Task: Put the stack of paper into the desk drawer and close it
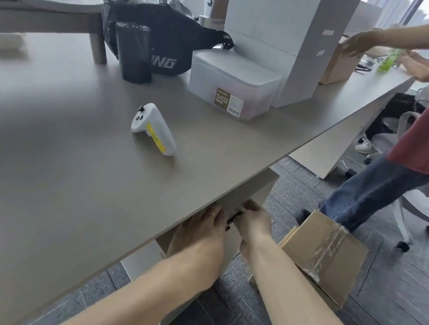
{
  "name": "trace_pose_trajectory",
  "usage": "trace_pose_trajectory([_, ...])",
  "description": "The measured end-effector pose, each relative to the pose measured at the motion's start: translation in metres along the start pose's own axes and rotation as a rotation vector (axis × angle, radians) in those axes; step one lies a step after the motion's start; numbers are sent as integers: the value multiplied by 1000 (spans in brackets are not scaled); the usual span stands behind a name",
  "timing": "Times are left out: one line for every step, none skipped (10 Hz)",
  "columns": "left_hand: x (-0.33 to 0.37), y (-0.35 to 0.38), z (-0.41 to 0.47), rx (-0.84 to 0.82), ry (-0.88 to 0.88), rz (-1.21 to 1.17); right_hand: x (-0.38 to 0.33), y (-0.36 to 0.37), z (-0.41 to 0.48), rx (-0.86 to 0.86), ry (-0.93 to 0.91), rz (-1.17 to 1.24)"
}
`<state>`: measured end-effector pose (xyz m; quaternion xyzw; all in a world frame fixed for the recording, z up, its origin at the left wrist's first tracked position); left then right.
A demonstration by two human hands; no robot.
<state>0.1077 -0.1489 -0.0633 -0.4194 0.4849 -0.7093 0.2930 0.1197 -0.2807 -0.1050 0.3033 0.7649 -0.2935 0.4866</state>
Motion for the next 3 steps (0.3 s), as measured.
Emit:
trace_pose_trajectory([6,-19,-7,18,-31,40,-11,-11,-14,-34,-1,-39])
trace_pose_trajectory([15,-27,-10,-55,-15,-3,-25,-28,-28,-25,21,22])
trace_pose_trajectory([28,-48,-18,-186,-13,-163,-63,-50,-39,117,-154,-22])
Point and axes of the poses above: each hand's wrist, its own z-axis towards the middle knuckle, its own y-axis out of the palm, x = y × z, the point moved 5 cm from there along z, towards the middle knuckle, and after that the axes turned 11 degrees about x, right-handed, at the moved point
